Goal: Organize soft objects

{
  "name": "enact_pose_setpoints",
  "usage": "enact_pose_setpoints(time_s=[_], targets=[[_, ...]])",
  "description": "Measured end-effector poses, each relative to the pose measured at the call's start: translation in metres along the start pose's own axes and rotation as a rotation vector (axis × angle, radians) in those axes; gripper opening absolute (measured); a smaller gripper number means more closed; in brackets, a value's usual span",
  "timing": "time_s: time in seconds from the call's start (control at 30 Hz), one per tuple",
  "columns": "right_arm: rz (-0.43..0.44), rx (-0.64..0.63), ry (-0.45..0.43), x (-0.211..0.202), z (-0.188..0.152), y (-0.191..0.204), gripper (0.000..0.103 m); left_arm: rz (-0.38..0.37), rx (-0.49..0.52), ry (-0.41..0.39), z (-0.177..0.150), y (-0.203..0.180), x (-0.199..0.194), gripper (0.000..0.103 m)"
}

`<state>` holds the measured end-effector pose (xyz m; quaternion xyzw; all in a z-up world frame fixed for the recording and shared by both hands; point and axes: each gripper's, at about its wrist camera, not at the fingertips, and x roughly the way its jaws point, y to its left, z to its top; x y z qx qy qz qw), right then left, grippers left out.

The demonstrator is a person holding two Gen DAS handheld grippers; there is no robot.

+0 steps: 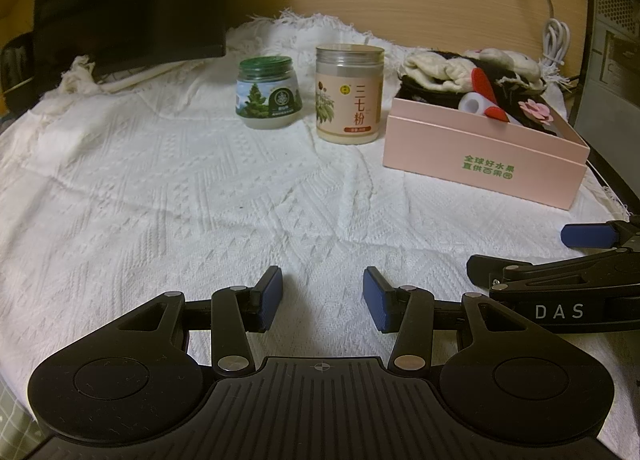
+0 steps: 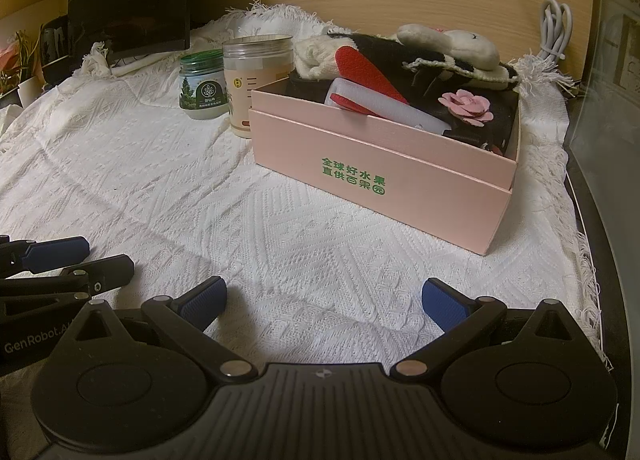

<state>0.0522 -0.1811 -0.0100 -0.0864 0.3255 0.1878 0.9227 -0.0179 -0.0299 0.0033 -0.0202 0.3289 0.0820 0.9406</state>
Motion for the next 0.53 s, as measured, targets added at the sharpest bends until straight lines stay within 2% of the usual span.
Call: enact_pose_setpoints(time_s=[0.47,0.53], targets=[[0.000,0.000,0.000,-0.0003,0.0006,-0.0001,0.103,0.001,-0.001,0.000,0.0002,-0.0002,0.0001,0.050],[0.000,0.000,0.000,-0.0004,0.0006,-0.0002,0.103,0.002,-0.005,0.000,0.0002,0.0001,-0.0002,0.046]])
